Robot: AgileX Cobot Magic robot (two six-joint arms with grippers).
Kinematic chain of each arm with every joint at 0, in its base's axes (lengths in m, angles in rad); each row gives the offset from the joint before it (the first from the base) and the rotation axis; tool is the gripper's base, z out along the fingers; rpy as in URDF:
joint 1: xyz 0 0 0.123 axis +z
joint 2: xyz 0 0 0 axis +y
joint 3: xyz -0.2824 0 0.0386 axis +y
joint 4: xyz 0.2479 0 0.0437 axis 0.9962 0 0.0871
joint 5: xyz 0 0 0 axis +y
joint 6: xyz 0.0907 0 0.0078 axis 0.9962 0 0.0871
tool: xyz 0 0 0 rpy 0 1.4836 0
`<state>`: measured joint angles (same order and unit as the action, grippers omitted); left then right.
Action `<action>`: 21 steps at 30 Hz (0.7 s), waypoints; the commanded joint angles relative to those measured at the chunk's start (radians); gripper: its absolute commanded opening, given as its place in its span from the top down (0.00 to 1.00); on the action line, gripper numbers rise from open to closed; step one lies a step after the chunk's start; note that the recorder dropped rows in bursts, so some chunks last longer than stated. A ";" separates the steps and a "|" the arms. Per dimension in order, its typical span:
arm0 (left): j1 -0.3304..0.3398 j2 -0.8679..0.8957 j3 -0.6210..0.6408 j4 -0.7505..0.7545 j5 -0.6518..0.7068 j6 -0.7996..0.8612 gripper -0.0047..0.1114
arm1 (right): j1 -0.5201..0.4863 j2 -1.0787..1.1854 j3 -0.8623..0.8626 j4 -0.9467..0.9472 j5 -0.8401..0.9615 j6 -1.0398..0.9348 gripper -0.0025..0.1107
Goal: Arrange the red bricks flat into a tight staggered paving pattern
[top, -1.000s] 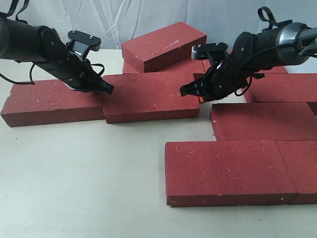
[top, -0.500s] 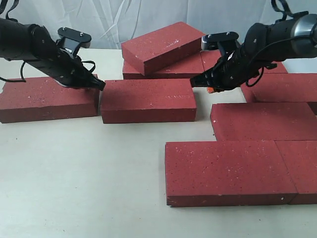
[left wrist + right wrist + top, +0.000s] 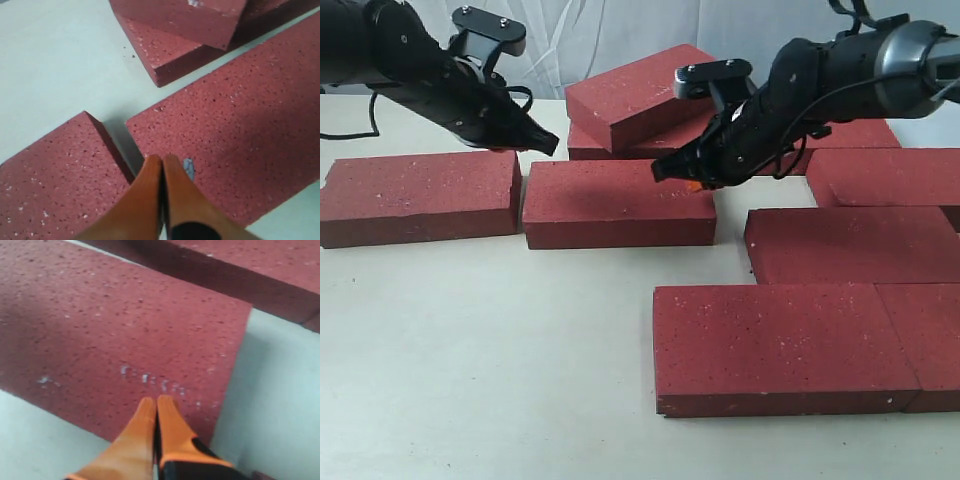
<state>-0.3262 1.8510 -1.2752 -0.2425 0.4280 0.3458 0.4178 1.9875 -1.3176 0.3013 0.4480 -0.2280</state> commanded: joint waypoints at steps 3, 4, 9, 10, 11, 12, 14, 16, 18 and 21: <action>-0.005 0.022 0.001 -0.017 0.027 -0.005 0.96 | 0.033 0.058 -0.005 0.000 -0.069 -0.006 0.99; -0.005 0.030 0.001 -0.022 0.027 -0.005 0.96 | 0.030 0.069 -0.005 -0.003 -0.079 -0.006 0.99; -0.005 0.110 0.001 -0.014 0.003 -0.002 0.96 | 0.022 0.096 -0.005 -0.008 -0.107 -0.006 0.99; -0.005 0.132 0.001 -0.028 -0.011 -0.002 0.96 | 0.018 0.096 -0.005 -0.013 -0.115 -0.006 0.99; -0.005 0.140 0.001 -0.036 -0.013 -0.002 0.96 | 0.015 0.096 -0.005 -0.016 -0.115 -0.006 0.99; -0.005 0.158 0.001 -0.059 -0.016 0.000 0.96 | 0.008 0.096 -0.005 -0.028 -0.115 -0.006 0.99; -0.005 0.169 0.001 -0.092 -0.041 0.022 0.96 | -0.007 0.096 -0.005 -0.046 -0.090 -0.006 0.99; -0.005 0.169 0.001 -0.160 -0.056 0.047 0.96 | -0.020 0.096 -0.005 -0.066 -0.088 -0.004 0.99; -0.016 0.169 0.001 -0.189 -0.087 0.058 0.96 | -0.035 0.096 -0.005 -0.065 -0.085 -0.004 0.99; -0.044 0.169 0.001 -0.205 -0.132 0.058 0.96 | -0.052 0.096 -0.005 -0.074 -0.062 -0.004 0.99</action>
<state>-0.3460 2.0134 -1.2752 -0.4245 0.3365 0.3991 0.3928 2.0711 -1.3255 0.2669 0.3585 -0.2274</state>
